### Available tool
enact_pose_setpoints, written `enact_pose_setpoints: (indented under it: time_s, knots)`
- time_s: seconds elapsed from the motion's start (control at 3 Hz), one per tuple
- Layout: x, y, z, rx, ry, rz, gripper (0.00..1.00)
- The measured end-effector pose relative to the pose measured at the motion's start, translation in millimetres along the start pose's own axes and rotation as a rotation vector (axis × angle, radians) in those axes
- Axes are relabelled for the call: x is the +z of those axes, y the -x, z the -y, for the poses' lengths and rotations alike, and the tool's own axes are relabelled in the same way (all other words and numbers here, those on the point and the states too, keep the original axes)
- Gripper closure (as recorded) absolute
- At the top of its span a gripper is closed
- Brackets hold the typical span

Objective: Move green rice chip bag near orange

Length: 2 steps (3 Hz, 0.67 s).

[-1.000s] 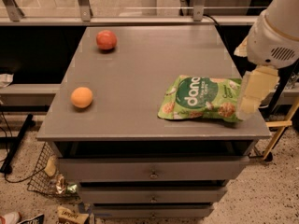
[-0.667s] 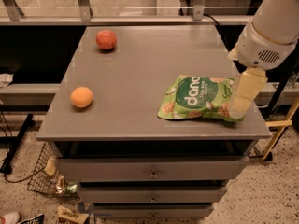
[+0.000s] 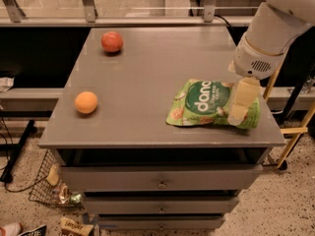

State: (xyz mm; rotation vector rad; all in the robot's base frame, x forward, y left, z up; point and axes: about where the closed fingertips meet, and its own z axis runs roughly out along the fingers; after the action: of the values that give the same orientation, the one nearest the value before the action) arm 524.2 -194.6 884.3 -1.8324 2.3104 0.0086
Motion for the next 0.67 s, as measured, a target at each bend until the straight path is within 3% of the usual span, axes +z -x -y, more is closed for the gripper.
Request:
enact_pose_setpoints:
  time_s: [0.67]
  knots:
    - [40.1, 22.1, 3.0, -0.033, 0.089, 0.008, 0.49]
